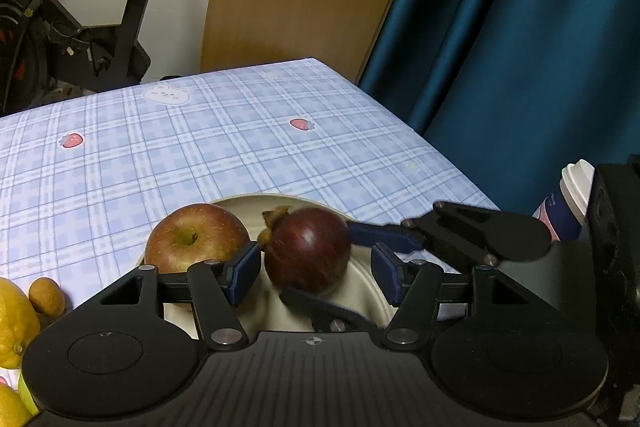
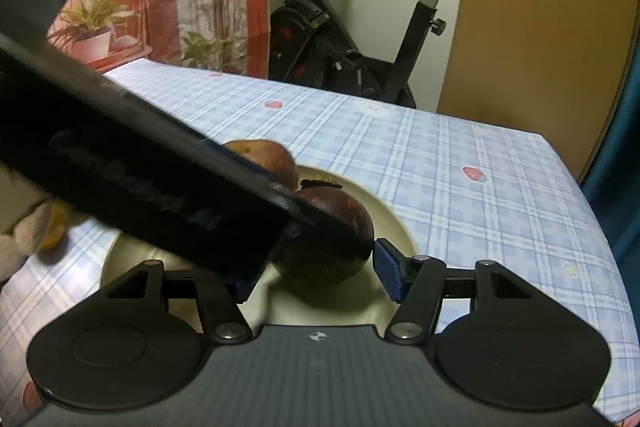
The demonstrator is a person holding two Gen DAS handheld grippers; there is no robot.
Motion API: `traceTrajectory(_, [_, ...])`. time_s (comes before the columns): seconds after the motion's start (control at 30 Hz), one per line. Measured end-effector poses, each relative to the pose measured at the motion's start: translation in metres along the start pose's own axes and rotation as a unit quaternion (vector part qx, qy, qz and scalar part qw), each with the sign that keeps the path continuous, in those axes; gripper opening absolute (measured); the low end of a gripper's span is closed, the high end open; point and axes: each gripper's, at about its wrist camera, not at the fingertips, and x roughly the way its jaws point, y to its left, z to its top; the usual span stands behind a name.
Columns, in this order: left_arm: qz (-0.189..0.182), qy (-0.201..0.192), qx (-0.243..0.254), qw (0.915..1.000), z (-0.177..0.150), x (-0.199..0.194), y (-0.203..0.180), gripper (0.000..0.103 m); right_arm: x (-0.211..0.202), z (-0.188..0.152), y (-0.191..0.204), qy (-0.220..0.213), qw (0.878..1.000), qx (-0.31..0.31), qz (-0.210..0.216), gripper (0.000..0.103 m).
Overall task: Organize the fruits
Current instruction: 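Lift the mangosteen with the left tool and carry it beside the apple, then lower the mangosteen onto the plate and open the left tool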
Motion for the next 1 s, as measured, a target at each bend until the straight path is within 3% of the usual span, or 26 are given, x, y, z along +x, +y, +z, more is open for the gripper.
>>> traceTrajectory(1.0, [0.01, -0.008, -0.005, 0.9999, -0.003, -0.01, 0.003, 0.06, 0.016, 0.01, 0.002, -0.026, 1.0, -0.001, -0.014, 0.06])
